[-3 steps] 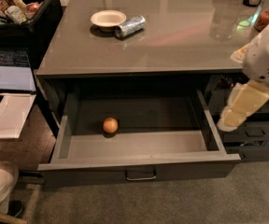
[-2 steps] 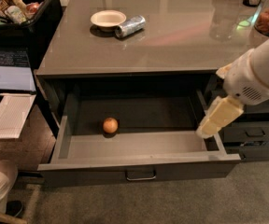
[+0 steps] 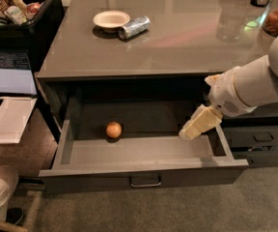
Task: Pick orange from top drawer and place on counter
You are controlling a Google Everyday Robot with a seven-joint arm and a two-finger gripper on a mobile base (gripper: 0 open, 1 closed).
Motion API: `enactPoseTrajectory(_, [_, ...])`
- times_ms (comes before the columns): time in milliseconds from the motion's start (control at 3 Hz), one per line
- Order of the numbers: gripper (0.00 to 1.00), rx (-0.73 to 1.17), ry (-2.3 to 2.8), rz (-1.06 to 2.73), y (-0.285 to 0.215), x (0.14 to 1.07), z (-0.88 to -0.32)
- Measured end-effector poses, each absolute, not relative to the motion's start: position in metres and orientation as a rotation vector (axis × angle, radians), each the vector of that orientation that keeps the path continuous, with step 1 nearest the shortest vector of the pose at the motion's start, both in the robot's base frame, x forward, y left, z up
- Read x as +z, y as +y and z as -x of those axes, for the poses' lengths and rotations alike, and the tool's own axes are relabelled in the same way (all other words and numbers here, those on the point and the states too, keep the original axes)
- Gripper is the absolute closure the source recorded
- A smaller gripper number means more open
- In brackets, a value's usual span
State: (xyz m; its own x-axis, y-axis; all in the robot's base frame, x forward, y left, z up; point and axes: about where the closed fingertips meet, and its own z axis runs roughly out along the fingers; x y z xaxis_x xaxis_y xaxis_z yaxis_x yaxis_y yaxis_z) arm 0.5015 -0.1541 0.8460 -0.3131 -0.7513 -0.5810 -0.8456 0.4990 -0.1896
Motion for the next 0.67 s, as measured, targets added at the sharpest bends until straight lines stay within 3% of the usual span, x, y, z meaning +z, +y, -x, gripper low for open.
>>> enactPoseTrajectory(667, [0.0,0.212,2.123,1.281,-0.1554,0.8452,-0.5008])
